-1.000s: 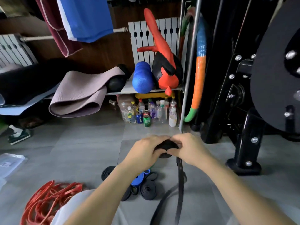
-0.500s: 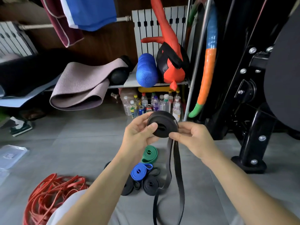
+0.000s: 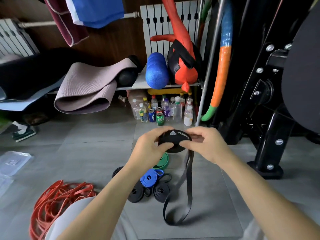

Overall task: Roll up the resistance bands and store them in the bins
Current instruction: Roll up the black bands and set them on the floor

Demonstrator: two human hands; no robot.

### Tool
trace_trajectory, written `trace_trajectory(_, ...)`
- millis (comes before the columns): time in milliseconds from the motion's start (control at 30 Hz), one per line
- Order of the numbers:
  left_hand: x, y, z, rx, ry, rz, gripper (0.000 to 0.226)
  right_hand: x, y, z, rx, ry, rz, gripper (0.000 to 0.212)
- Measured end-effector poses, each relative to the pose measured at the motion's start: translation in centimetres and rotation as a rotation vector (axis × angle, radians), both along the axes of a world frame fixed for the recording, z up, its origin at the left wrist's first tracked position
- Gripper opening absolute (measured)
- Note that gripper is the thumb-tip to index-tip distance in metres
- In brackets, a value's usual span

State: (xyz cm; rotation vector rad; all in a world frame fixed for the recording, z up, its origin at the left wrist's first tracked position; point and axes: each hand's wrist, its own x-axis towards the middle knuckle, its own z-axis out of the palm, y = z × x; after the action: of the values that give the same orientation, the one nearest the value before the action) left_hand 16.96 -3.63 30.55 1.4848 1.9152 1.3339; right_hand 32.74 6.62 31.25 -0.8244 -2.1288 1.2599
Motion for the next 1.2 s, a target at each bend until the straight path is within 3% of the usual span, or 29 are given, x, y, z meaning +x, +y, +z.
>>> trace_trajectory(167, 0.6, 0.1, 0.4, 0.168, -0.580, -0.001, 0.046, -0.3, -0.2, 0.0, -0.140, 0.203, 0.017, 0.032)
trace_trajectory(267, 1.1, 0.1, 0.1, 0.132, -0.787, -0.025, 0.037, -0.6, -0.5, -0.2, -0.176, 0.262, 0.020, 0.033)
trace_trajectory(333, 1.4, 0.1, 0.0, 0.095, -0.667, -0.015, 0.039, -0.4, -0.3, -0.3, -0.148, 0.237, 0.029, 0.035)
trace_trajectory(467, 0.7, -0.4, -0.5, 0.087, 0.345, -0.065, 0.059, -0.4, 0.0, -0.9, -0.067, 0.011, 0.003, 0.034)
trace_trajectory(533, 0.7, -0.5, -1.0, 0.046, 0.539, -0.132, 0.058, -0.5, -0.1, -1.2, -0.019, -0.073, 0.028, 0.032)
trace_trajectory(667, 0.7, -0.4, -0.6, 0.042, 0.330, -0.124, 0.044, -0.3, -0.1, -1.4, 0.019, -0.087, 0.032, 0.038)
trace_trajectory(800, -0.3, -0.5, 0.2, -0.074, -0.020, -0.095, 0.052, 0.2, 0.2, -1.0, 0.002, -0.079, 0.023, 0.031)
trace_trajectory(1133, -0.4, -0.1, 0.1, -0.047, -0.249, -0.067, 0.043, 0.6, 0.4, -0.3, -0.060, 0.056, 0.020, 0.031)
trace_trajectory(1200, -0.5, -0.2, 0.0, -0.065, -0.197, -0.079, 0.044, 0.5, 0.3, -0.4, -0.057, 0.037, 0.028, 0.032)
